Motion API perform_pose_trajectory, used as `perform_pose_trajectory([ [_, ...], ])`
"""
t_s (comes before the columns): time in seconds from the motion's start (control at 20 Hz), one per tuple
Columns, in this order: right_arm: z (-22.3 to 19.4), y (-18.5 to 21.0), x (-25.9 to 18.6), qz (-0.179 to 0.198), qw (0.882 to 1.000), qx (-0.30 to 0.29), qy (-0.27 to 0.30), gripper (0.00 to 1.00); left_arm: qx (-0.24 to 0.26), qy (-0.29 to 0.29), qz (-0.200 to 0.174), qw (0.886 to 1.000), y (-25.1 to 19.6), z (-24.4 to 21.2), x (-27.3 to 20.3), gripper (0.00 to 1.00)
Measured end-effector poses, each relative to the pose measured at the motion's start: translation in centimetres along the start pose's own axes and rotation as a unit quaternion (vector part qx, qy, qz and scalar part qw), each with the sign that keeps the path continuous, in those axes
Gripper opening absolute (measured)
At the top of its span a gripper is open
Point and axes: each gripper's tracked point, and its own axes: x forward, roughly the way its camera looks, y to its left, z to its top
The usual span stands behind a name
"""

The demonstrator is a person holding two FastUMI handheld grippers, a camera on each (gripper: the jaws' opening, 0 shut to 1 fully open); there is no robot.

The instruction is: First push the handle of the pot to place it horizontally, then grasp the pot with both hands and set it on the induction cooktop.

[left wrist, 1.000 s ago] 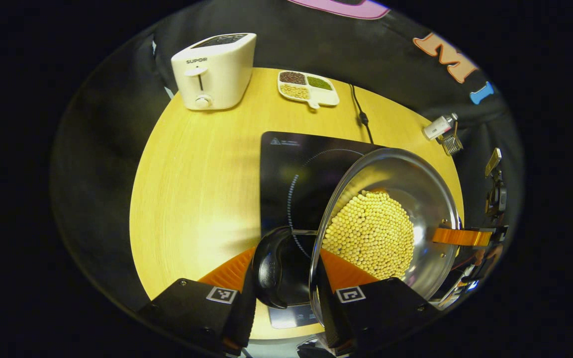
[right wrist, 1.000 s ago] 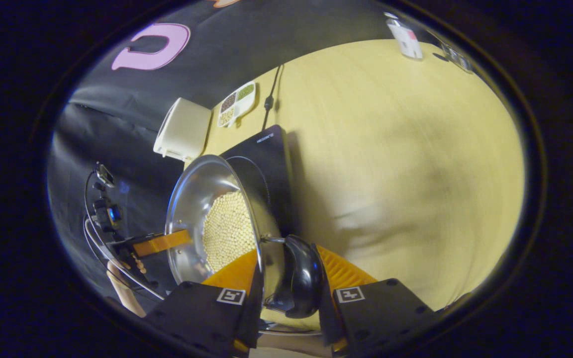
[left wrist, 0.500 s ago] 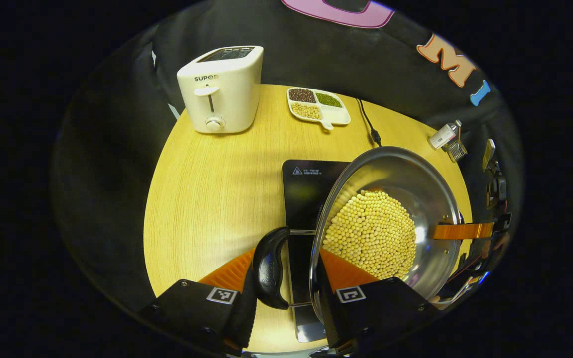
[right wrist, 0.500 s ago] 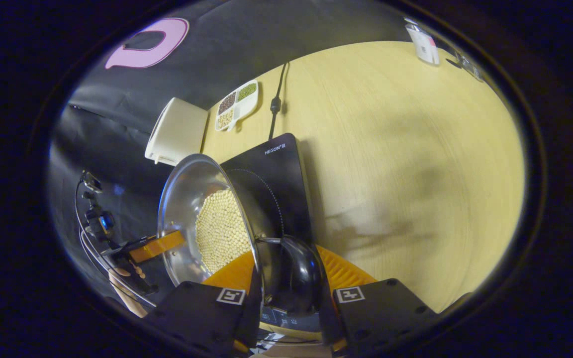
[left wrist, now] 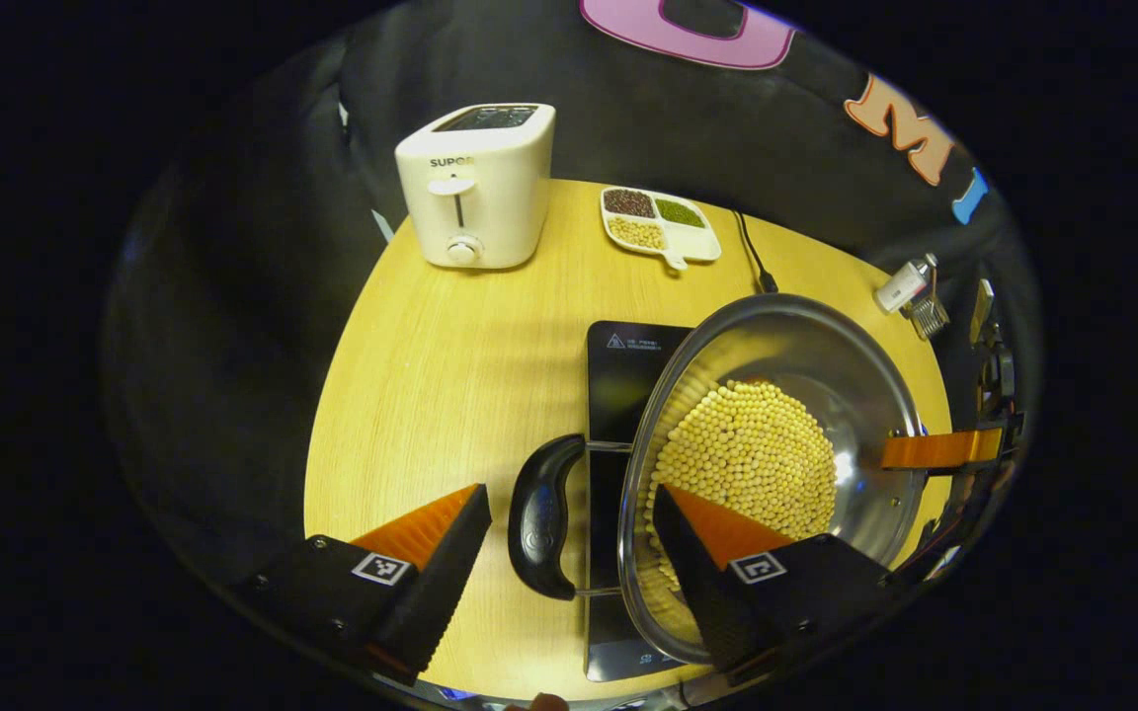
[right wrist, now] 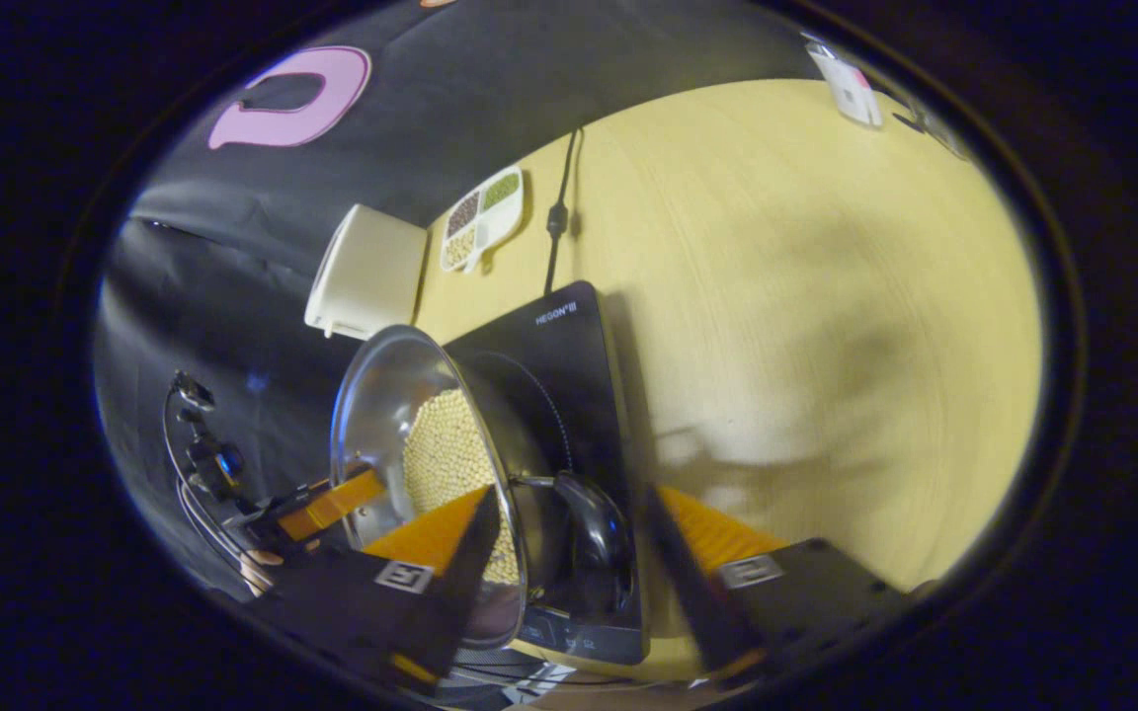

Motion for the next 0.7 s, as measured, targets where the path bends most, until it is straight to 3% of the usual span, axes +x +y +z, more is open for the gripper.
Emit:
perform_pose_trajectory([
  [0.05, 0.3, -0.2, -0.4, 0.001, 1.0, -0.007, -0.014, 1.0, -0.002, -0.006, 0.014, 1.0, 0.1, -0.2, -0.7, 0.99],
  [0.25, 2.9, -1.9, -4.5, 0.0, 0.996, -0.017, -0.082, 1.0, -0.035, -0.082, 0.063, 0.994, 0.0, 1.3, -4.5, 0.98],
  [0.3, 3.5, -2.4, -5.7, -0.001, 0.995, -0.018, -0.097, 0.92, -0.043, -0.101, 0.076, 0.991, -0.1, 1.6, -5.5, 0.98],
  [0.35, 3.8, -2.8, -7.0, -0.004, 0.994, -0.018, -0.112, 0.92, -0.054, -0.118, 0.088, 0.988, -0.5, 1.6, -6.5, 0.98],
  [0.4, 4.3, -3.3, -8.3, -0.006, 0.992, -0.018, -0.127, 1.0, -0.064, -0.133, 0.092, 0.985, -1.3, 1.7, -7.4, 0.98],
  [0.45, 4.7, -3.6, -9.6, -0.007, 0.99, -0.02, -0.142, 0.92, -0.073, -0.146, 0.094, 0.982, -2.4, 1.6, -8.4, 0.98],
  [0.7, 5.5, -6.4, -16.6, -0.02, 0.974, -0.076, -0.211, 0.92, -0.089, -0.206, 0.092, 0.97, -9.7, 1.3, -13.7, 0.98],
])
